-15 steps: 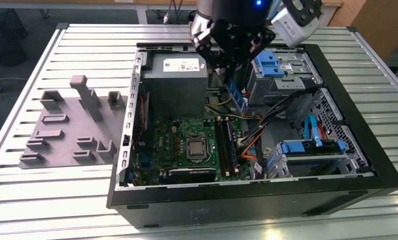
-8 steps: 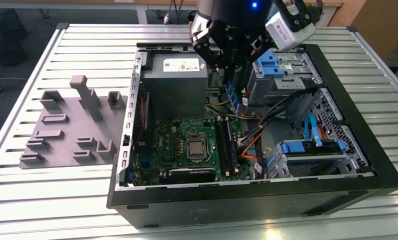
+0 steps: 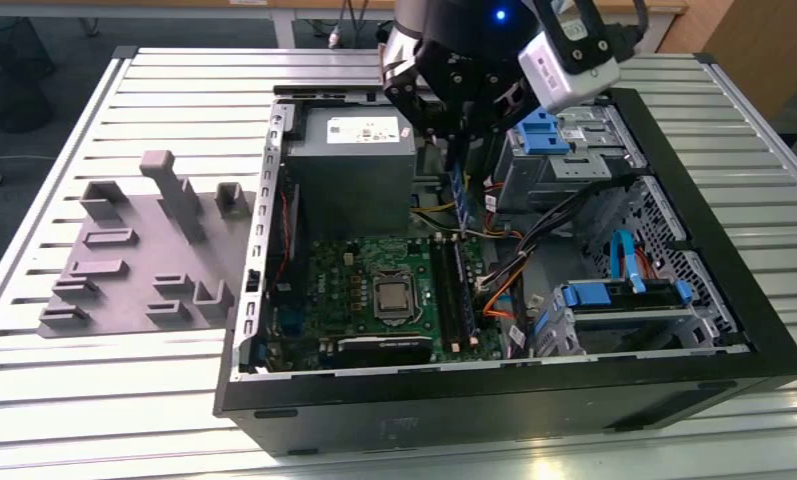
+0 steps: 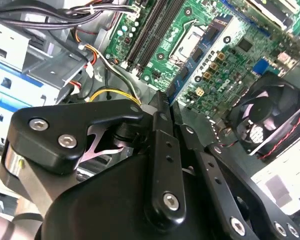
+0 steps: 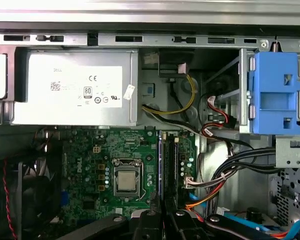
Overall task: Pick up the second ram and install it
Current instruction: 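Insert the second ram into the second slot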
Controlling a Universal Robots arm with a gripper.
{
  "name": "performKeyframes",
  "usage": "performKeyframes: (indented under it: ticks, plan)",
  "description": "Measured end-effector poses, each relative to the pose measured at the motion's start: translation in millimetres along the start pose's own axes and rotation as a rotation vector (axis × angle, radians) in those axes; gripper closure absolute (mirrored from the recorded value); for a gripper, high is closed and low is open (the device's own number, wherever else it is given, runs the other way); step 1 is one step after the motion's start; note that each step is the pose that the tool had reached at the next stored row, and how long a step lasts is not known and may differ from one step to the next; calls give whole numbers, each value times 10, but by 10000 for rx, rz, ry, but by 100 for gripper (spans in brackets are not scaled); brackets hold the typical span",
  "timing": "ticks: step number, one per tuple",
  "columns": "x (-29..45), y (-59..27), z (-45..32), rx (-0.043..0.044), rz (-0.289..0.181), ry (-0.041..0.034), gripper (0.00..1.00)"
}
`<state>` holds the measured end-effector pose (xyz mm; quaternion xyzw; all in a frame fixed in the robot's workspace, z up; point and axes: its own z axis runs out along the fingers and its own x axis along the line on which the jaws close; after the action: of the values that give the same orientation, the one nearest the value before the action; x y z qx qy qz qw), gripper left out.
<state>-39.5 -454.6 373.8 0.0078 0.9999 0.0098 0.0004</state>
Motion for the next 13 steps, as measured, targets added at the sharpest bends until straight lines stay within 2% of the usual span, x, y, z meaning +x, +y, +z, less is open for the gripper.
performKeyframes:
  ticks: [5, 13]
  plan:
    - [-15, -1, 40, 0, 55, -2, 86]
    - [-39, -2, 159, 0, 22, 9, 86]
